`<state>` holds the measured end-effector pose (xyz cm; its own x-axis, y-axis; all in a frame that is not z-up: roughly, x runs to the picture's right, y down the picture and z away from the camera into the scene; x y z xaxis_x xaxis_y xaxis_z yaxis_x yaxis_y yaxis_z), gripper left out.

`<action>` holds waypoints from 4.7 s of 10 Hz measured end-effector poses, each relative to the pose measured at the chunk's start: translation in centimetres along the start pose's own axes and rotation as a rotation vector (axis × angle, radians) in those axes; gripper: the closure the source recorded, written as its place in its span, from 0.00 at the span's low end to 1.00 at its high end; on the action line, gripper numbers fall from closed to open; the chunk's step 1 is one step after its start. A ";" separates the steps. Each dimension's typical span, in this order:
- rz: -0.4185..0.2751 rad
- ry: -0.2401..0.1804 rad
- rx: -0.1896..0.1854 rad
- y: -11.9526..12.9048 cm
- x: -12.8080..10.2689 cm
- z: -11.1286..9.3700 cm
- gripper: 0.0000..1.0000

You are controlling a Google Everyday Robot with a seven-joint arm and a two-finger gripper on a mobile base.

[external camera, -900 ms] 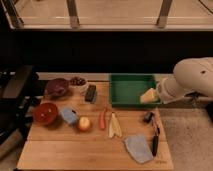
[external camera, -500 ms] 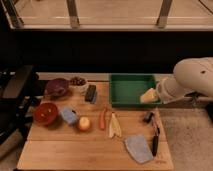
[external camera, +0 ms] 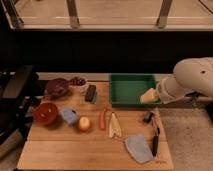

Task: Wipe table surface with towel

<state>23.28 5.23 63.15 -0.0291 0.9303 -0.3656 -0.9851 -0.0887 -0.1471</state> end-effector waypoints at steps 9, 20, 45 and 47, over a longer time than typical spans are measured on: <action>0.000 0.000 0.000 0.0 0.0 0.0 0.30; -0.004 0.136 0.073 -0.7 4.4 3.5 0.30; -0.029 0.438 0.083 -1.4 16.7 19.6 0.30; -0.015 0.464 0.076 -1.8 17.2 20.7 0.30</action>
<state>21.08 28.81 76.18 0.0468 0.6723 -0.7388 -0.9949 -0.0344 -0.0943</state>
